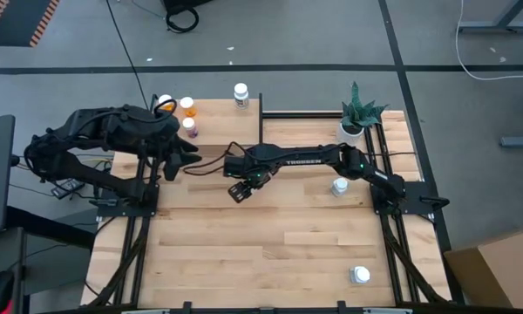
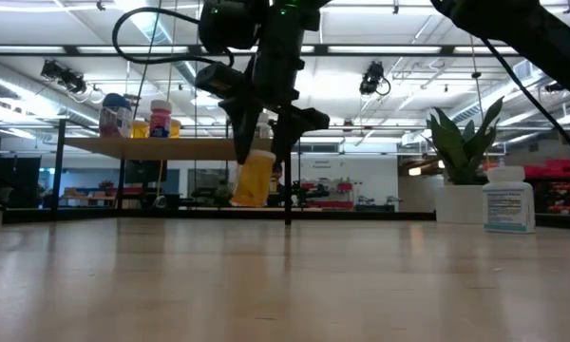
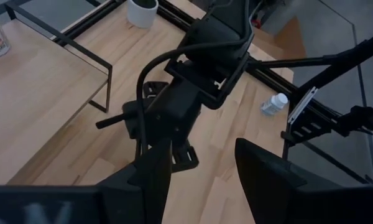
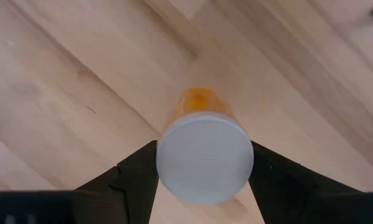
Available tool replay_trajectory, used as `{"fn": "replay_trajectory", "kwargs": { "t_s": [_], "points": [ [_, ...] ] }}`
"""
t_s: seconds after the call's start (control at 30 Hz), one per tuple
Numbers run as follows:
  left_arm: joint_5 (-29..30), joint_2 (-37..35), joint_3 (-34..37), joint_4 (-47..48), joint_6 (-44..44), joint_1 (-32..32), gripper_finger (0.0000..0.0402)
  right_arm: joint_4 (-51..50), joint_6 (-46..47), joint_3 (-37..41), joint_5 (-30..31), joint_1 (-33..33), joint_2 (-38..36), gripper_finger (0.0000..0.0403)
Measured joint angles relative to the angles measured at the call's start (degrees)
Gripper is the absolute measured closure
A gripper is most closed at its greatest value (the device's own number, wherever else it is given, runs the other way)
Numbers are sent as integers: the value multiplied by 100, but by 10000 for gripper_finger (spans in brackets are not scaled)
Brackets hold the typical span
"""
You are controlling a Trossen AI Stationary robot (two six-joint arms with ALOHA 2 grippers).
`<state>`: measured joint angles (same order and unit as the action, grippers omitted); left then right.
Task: Pick and place medicine bottles onto shelf by color
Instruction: Put the orange pill bottle on the shelf
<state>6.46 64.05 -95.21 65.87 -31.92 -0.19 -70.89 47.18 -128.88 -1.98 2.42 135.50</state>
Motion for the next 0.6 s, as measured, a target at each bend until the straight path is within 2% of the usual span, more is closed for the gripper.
{"fn": "replay_trajectory", "kwargs": {
  "t_s": [0.6],
  "points": [
    [142,2,-1,-4,-36,0,220,-160,-90,96,353,-128,2,172]
  ]
}}
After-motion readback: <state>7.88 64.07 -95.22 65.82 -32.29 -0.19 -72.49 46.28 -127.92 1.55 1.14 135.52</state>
